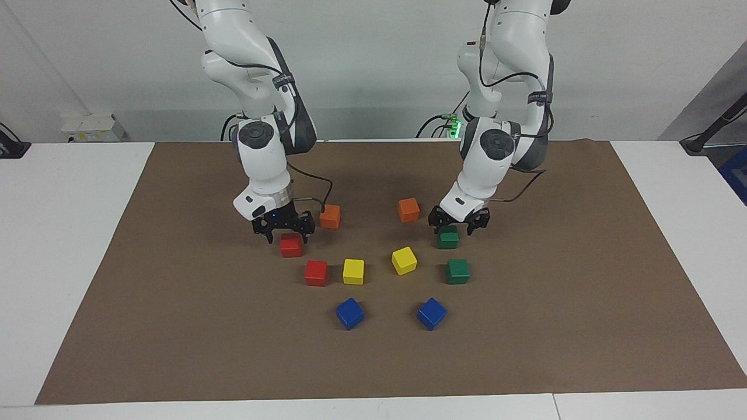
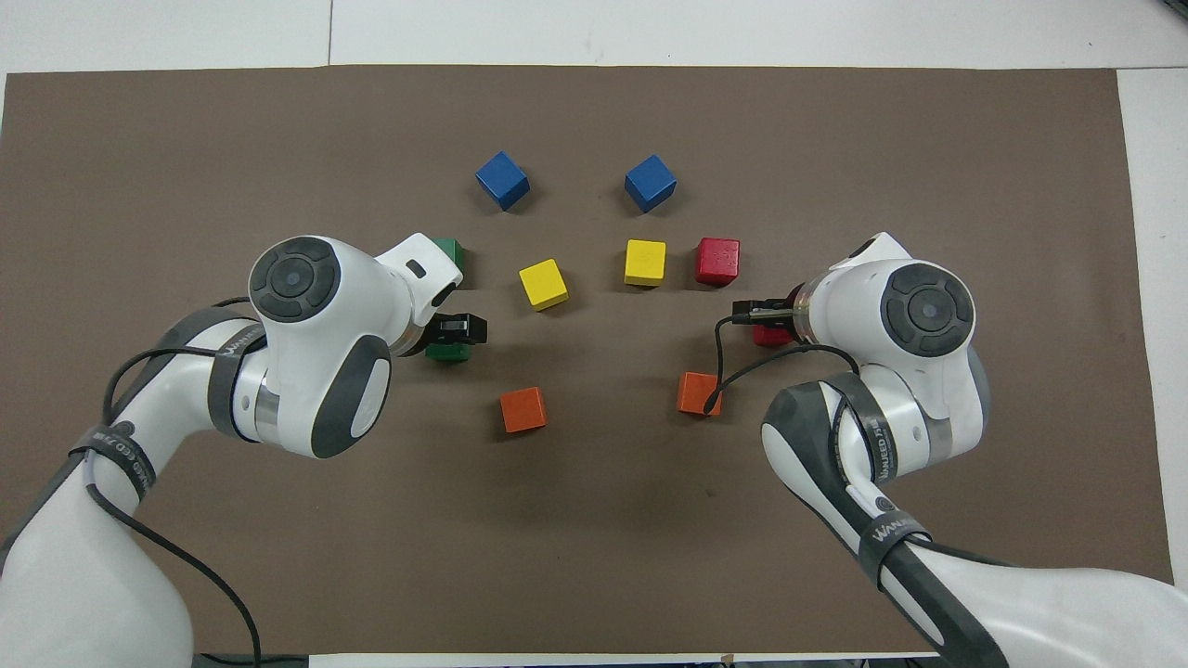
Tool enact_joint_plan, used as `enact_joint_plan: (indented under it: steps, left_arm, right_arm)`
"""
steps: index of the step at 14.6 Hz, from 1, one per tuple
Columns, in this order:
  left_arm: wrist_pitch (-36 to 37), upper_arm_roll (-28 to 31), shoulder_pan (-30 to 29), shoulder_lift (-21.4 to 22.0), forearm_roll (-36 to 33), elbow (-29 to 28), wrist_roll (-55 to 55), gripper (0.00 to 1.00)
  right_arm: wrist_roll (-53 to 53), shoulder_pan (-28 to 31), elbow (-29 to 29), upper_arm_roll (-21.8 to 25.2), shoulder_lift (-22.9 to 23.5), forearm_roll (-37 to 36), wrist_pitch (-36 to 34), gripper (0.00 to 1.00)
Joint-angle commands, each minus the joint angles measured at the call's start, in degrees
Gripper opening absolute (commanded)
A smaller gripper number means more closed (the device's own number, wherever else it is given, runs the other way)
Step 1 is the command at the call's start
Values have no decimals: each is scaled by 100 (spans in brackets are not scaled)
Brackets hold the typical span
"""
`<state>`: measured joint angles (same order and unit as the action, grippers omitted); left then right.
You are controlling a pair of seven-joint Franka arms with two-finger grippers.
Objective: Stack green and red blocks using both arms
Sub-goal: 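Grasp the lower green cube with the left gripper while the right gripper grasps red, then carry the green cube outward with the left gripper while the right gripper carries red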
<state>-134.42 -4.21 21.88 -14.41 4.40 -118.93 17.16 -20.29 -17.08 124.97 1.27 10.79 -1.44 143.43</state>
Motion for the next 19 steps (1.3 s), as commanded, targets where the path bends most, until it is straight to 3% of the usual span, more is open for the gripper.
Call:
enact_joint_plan:
  steps: [1, 2, 3, 4, 5, 7, 9, 11, 13, 19]
  left_arm:
    - [-111, 113, 106, 9, -79, -51, 33, 100]
    - [-111, 113, 106, 0, -141, -60, 42, 100]
    - [-93, 113, 115, -9, -141, -68, 42, 100]
    - [-102, 113, 123, -9, -150, -77, 51, 100]
    - [-111, 113, 150, -9, -150, -112, 51, 95]
    - [-128, 113, 193, 0, -211, -182, 95, 73]
    - [-137, 122, 194, 0, -238, -192, 86, 0]
    - [-137, 130, 124, 0, -264, -113, 86, 0]
    - [-50, 174, -7, 87, -264, -78, 34, 0]
    - [803, 174, -1596, 703, -273, 107, -1334, 0]
  right_arm:
    - [-10, 100, 80, -48, 160, 12, 387, 100]
    - [-1, 100, 72, -39, 204, 12, 396, 92]
    - [60, 100, 72, -48, 222, 12, 396, 58]
    - [61, 100, 46, -48, 222, 12, 344, 13]
    - [95, 134, -7, -48, 222, 12, 256, 0]
    - [514, 274, -418, -39, 187, 12, -435, 0]
    - [1488, 765, -1207, -48, 204, 12, -1453, 0]
    - [2516, 1336, -1658, -48, 239, 29, -1879, 0]
    - [3309, 1785, -1677, -39, 283, 326, -1793, 0]
    - [3559, 2235, -1186, -39, 213, 434, -1328, 0]
